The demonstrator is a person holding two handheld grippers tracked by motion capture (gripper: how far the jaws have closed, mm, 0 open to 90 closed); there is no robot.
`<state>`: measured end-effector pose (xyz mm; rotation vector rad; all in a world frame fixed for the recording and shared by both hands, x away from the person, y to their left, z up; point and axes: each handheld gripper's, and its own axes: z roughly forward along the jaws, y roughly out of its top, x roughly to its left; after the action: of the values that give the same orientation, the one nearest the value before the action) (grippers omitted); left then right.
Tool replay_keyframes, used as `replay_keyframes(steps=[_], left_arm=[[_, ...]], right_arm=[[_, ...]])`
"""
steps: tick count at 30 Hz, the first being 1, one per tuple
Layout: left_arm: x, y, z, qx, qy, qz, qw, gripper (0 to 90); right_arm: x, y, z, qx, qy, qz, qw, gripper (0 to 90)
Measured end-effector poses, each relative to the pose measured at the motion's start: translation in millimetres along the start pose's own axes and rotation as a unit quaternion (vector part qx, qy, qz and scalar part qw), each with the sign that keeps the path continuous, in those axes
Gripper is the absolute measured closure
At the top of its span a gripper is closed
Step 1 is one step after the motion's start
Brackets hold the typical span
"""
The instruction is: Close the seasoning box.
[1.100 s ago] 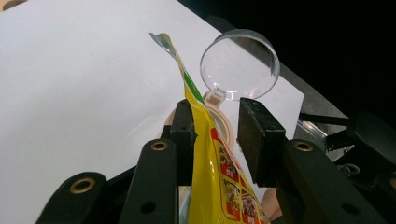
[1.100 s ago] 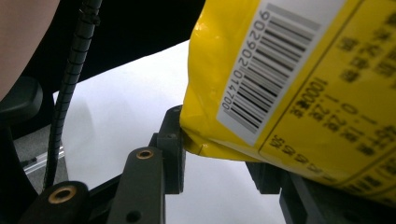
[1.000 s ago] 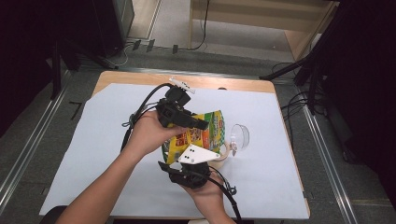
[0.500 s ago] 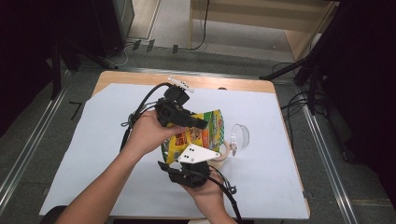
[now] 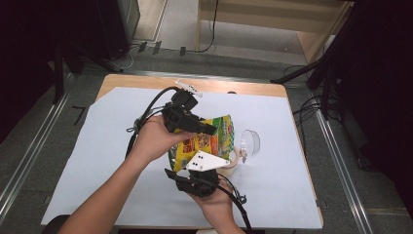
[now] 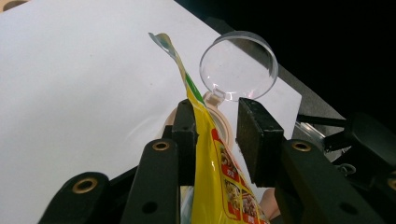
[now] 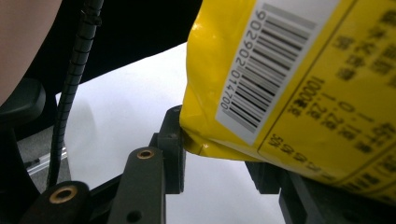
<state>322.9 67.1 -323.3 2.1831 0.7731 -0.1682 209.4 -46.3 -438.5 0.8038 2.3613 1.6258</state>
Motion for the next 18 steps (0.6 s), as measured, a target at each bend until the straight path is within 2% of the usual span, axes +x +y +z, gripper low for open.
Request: replay_keyframes(steps=[18], left_arm=[[-0.2, -0.6, -1.1, -0.003, 0.001, 0.0, 1.0, 69.5]], right_arm=[[0.5, 1.1, -0.2, 0.003, 0.002, -0.01, 0.9999, 63.9]])
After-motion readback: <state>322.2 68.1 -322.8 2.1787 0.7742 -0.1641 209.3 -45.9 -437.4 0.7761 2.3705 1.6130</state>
